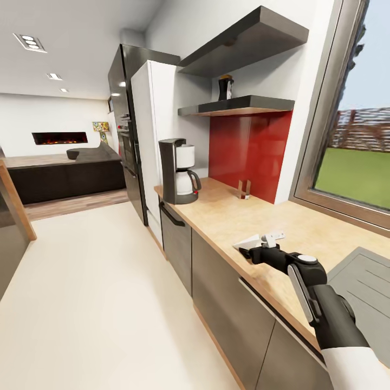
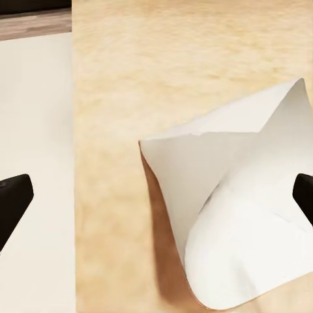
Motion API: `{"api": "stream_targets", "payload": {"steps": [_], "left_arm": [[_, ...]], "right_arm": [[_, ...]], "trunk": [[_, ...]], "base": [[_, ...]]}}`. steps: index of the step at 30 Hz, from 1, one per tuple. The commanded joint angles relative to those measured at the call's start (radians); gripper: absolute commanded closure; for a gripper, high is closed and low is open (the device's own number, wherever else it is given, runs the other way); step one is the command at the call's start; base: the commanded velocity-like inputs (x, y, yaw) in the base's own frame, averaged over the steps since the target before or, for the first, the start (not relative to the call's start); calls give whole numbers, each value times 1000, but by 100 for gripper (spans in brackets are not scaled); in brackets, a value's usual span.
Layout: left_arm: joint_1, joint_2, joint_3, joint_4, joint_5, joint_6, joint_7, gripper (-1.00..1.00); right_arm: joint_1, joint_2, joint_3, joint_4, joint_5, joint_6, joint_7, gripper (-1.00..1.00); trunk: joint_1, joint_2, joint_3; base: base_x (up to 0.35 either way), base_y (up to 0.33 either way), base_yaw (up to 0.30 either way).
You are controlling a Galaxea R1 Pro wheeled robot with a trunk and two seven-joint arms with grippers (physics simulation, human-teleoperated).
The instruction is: Set up a coffee station on the kitchen countertop: keep the coffee maker on the countertop, move the bottle of coffee from the kitchen shelf to the counter next to the coffee maker, place a paper coffee filter on top of the coffee maker, put the saucer next to the coffee maker with the coffee cup on the saucer, and place the electric kettle next to the coffee maker.
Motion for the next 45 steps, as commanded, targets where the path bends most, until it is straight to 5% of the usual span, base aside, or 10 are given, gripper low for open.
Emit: {"api": "stream_targets", "payload": {"steps": [1, 45], "left_arm": [[0, 0, 3, -2, 0, -1, 0, -100], [0, 1, 3, -2, 0, -1, 1, -100]], "right_arm": [[-1, -1, 1, -1, 1, 5, 3, -100], [-1, 4, 7, 7, 5, 6, 0, -100]], "trunk": [[0, -1, -1], [0, -1, -1]], "base": [[3, 0, 0], [22, -6, 0]]}}
